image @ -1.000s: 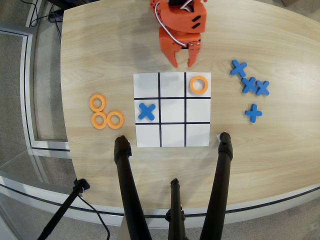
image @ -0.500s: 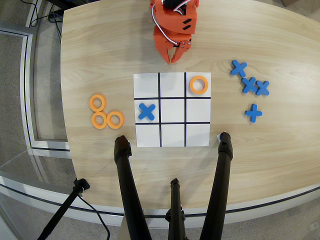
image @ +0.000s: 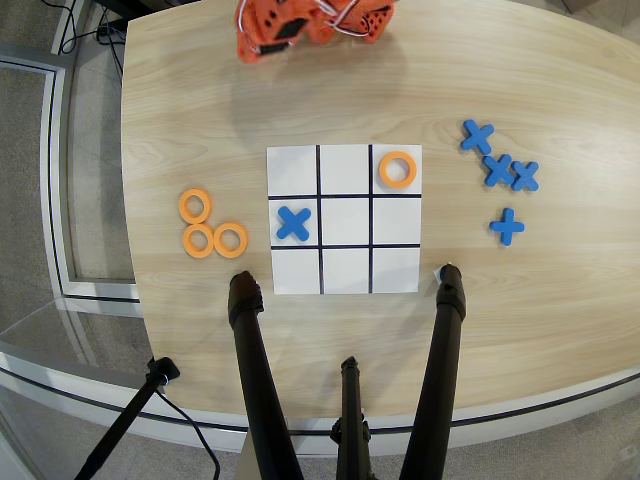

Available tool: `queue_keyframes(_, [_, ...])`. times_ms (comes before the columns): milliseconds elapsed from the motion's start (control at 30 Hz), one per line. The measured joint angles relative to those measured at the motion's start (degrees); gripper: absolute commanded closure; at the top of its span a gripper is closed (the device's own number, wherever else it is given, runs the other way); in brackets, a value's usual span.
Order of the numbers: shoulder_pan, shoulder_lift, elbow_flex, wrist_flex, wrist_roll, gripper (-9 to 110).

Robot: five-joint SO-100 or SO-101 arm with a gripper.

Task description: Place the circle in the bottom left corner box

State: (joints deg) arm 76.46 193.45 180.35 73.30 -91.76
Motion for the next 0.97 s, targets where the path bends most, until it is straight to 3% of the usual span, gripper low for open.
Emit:
queue_keyframes(100, [13.89,0.0,0.0,0.0,0.0,101])
queue_keyframes(200, [19.25,0.0,0.0,0.09,0.0,101])
queue_keyframes(967, [20.13,0.0,0.0,0.09,0.0,101])
